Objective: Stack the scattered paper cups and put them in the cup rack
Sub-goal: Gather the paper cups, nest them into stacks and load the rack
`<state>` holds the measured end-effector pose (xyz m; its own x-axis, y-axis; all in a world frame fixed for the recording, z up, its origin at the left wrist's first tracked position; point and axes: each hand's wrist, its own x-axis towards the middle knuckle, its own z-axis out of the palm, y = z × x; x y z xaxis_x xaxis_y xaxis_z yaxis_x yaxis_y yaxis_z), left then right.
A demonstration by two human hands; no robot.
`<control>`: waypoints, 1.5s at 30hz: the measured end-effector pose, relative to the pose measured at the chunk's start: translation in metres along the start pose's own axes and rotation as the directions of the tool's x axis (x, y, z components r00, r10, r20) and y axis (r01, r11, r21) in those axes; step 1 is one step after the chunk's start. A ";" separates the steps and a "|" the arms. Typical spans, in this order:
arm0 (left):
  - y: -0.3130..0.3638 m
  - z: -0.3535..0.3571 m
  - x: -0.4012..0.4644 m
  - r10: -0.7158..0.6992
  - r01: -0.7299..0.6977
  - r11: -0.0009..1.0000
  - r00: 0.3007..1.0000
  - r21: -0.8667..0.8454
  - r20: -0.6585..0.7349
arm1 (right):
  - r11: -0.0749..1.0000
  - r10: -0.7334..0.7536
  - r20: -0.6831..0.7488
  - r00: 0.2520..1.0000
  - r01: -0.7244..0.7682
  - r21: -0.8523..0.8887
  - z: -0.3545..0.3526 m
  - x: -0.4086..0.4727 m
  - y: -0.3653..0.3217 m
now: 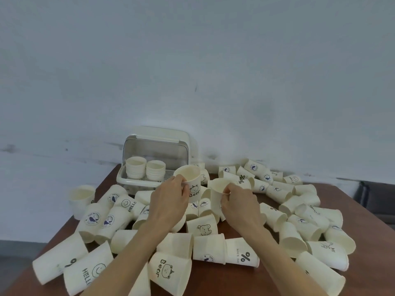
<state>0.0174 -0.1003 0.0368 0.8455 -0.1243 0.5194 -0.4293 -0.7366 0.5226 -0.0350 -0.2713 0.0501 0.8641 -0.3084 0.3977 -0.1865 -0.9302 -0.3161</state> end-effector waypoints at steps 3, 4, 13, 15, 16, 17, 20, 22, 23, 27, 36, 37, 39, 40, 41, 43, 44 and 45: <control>-0.011 -0.007 0.005 -0.011 0.011 1.000 1.000 0.019 -0.002 | 0.999 -0.027 0.004 1.000 0.027 0.019 0.007 0.007 -0.014; -0.014 -0.009 0.006 -0.016 0.016 1.000 1.000 0.022 -0.002 | 0.999 -0.028 0.009 1.000 0.028 0.028 0.010 0.009 -0.019; -0.038 -0.027 0.019 -0.038 0.039 0.998 0.999 0.052 -0.032 | 0.996 -0.086 0.025 0.996 0.085 0.032 0.025 0.024 -0.058; -0.043 -0.031 0.021 -0.056 0.058 0.996 0.998 0.061 -0.040 | 0.995 -0.095 0.033 0.995 0.093 0.037 0.029 0.027 -0.066; -0.047 -0.033 0.022 -0.065 0.067 0.995 0.997 0.067 -0.042 | 0.995 -0.096 0.038 0.995 0.095 0.041 0.032 0.028 -0.069; -0.050 -0.034 0.023 -0.073 0.077 0.995 0.996 0.071 -0.046 | 0.994 -0.098 0.044 0.994 0.096 0.046 0.035 0.030 -0.073; -0.060 -0.038 0.026 -0.095 0.100 0.991 0.993 0.087 -0.063 | 0.993 -0.107 0.059 0.993 0.104 0.053 0.043 0.034 -0.084; -0.065 -0.041 0.028 -0.112 0.117 0.989 0.992 0.093 -0.065 | 0.992 -0.113 0.058 0.992 0.109 0.055 0.048 0.037 -0.091; -0.069 -0.042 0.030 -0.119 0.125 0.988 0.991 0.094 -0.066 | 0.992 -0.120 0.058 0.991 0.117 0.055 0.050 0.039 -0.094; -0.082 -0.045 0.034 -0.146 0.154 0.982 0.986 0.113 -0.082 | 0.986 -0.158 0.066 0.985 0.154 0.058 0.059 0.046 -0.107; -0.116 -0.052 0.044 -0.211 0.223 0.968 0.971 0.118 -0.109 | 0.970 -0.242 0.009 0.970 0.241 0.031 0.085 0.088 -0.134; -0.119 -0.053 0.045 -0.213 0.226 0.966 0.970 0.122 -0.114 | 0.967 -0.253 -0.002 0.968 0.253 0.034 0.088 0.096 -0.138; -0.126 -0.055 0.047 -0.219 0.235 0.962 0.968 0.135 -0.123 | 0.965 -0.258 -0.021 0.966 0.258 0.051 0.095 0.109 -0.145; -0.129 -0.056 0.048 -0.224 0.241 0.961 0.966 0.138 -0.127 | 0.964 -0.256 -0.025 0.966 0.257 0.060 0.099 0.115 -0.148; -0.131 -0.057 0.049 -0.228 0.246 0.959 0.965 0.140 -0.129 | 0.965 -0.255 -0.022 0.967 0.256 0.064 0.103 0.121 -0.150; -0.135 -0.058 0.052 -0.230 0.248 0.958 0.964 0.147 -0.131 | 0.965 -0.254 -0.014 0.967 0.255 0.057 0.111 0.130 -0.153; -0.137 -0.058 0.053 -0.231 0.250 0.957 0.964 0.149 -0.133 | 0.965 -0.256 -0.010 0.967 0.256 0.050 0.115 0.135 -0.155; -0.138 -0.058 0.054 -0.234 0.253 0.956 0.963 0.150 -0.133 | 0.965 -0.258 -0.005 0.966 0.258 0.039 0.119 0.139 -0.155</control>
<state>0.1042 0.0333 0.0323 0.8724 0.1409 0.4681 -0.1493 -0.8350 0.5296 0.1695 -0.1458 0.0514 0.8806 -0.0594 0.4702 0.0606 -0.9698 -0.2361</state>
